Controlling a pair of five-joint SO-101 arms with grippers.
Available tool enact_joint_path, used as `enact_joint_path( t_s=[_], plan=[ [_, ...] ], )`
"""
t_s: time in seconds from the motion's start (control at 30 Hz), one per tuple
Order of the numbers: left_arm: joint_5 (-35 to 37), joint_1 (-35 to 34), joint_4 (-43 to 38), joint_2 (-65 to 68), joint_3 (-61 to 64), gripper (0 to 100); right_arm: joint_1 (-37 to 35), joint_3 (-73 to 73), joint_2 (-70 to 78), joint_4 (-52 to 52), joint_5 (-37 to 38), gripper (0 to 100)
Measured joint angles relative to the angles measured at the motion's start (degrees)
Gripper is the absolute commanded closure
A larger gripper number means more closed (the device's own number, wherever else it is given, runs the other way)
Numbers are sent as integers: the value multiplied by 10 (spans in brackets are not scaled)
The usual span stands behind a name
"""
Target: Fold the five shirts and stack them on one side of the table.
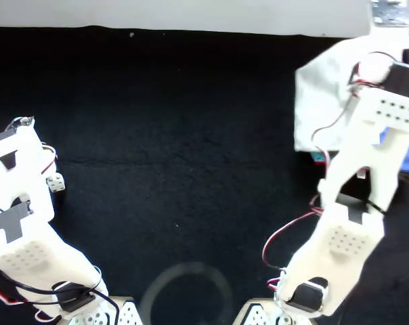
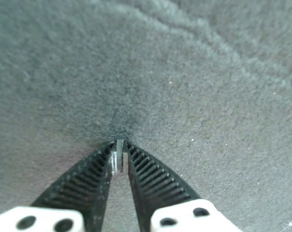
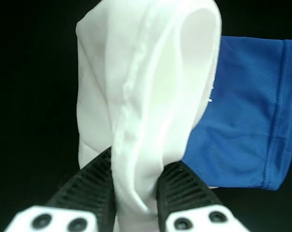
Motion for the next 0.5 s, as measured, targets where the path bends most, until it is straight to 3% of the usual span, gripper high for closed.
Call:
enact_joint_path(
  t_s=[0.5],
  plan=[
    [0, 0, 0, 0, 0, 990, 99, 1, 91, -51, 91, 992]
  ],
)
